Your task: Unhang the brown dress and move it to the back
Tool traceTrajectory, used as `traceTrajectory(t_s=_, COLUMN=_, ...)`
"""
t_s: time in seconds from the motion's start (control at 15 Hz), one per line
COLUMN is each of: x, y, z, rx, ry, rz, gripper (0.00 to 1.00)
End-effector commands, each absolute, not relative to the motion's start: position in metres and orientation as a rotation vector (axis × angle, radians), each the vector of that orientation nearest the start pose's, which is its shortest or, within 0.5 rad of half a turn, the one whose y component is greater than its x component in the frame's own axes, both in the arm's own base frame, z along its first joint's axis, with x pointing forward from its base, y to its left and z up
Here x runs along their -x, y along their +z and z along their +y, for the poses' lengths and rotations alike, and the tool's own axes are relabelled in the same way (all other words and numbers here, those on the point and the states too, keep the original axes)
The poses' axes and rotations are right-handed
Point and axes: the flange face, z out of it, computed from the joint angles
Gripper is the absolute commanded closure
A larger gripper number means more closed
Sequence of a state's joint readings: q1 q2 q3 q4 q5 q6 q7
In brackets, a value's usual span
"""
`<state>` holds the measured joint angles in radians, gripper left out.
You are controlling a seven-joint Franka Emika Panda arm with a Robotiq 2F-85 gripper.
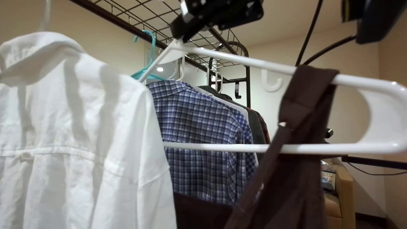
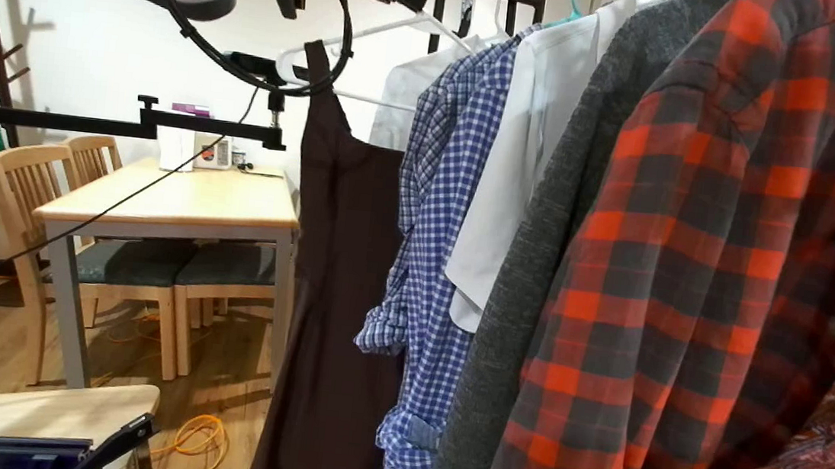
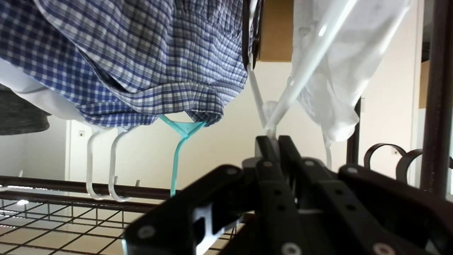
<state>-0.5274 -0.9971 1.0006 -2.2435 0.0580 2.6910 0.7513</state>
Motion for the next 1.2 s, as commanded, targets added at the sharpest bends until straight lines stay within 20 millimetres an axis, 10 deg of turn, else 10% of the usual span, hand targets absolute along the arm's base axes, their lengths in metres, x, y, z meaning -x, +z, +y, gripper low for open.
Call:
traceTrajectory(t_s=0.0, x=-0.359, y=0.655, z=0.369, rx=2.547, ry=-2.077, rz=0.207, gripper=0.93)
traceTrajectory(t_s=0.2, x=-0.387, y=0.678, z=0.367, rx=2.541, ry=-2.160, rz=0.245, gripper=0.93)
traceTrajectory(t_s=0.27, x=-0.375, y=0.654, z=0.365, rx=2.585, ry=-2.071, rz=0.234, gripper=0.92)
traceTrajectory(t_s=1.13, x=-0.439, y=0.667, z=0.339, rx=2.623, ry=-2.126, rz=0.229, gripper=0.93)
